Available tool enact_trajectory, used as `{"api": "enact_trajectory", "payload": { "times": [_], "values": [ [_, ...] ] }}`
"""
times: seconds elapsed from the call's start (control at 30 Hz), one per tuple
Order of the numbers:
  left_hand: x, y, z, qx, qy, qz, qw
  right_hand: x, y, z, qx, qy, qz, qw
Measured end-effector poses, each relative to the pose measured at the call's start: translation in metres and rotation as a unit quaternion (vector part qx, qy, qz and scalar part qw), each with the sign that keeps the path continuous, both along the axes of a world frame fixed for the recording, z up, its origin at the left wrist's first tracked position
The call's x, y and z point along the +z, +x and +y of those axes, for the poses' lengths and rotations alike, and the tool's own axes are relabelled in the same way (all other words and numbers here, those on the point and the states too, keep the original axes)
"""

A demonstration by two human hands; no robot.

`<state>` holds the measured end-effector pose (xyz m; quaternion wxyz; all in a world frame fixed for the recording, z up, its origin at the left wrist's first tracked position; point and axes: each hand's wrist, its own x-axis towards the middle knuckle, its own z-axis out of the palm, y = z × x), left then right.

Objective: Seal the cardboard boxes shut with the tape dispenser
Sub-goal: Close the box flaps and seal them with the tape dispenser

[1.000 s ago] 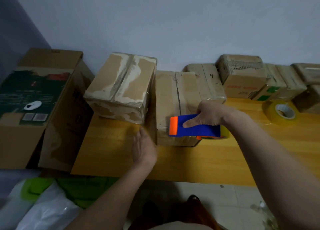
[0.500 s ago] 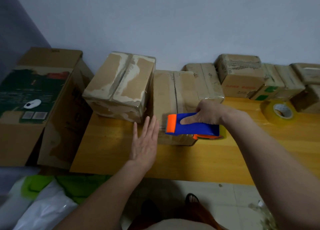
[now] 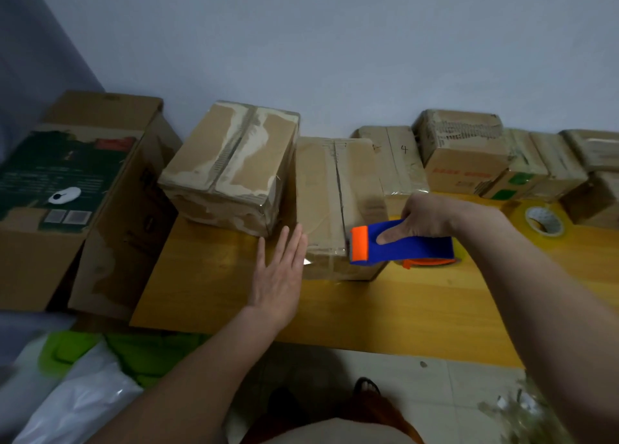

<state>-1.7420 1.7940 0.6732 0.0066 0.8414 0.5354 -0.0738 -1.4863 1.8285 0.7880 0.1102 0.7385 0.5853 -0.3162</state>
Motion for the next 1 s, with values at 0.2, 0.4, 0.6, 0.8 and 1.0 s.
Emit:
{"api": "enact_trajectory", "payload": {
  "times": [0.2, 0.4, 0.6, 0.8, 1.0],
  "values": [
    [0.017, 0.048, -0.011, 0.012, 0.004, -0.136, 0.991, -0.002, 0.006, 0.005, 0.000, -0.010, 0.011, 1.000],
    [-0.003, 0.053, -0.015, -0.039, 0.003, -0.079, 0.996, -0.004, 0.008, 0.006, 0.025, -0.020, 0.027, 0.999],
    [-0.008, 0.053, -0.014, -0.050, 0.022, -0.064, 0.996, -0.009, 0.020, 0.000, 0.047, -0.017, 0.062, 0.997],
    [-0.010, 0.058, -0.013, -0.030, 0.028, -0.058, 0.997, -0.001, 0.072, -0.010, 0.035, -0.007, 0.064, 0.997],
    [-0.004, 0.063, -0.016, -0.010, 0.006, -0.091, 0.996, -0.012, 0.079, -0.003, 0.051, -0.008, 0.075, 0.996]
  ]
}}
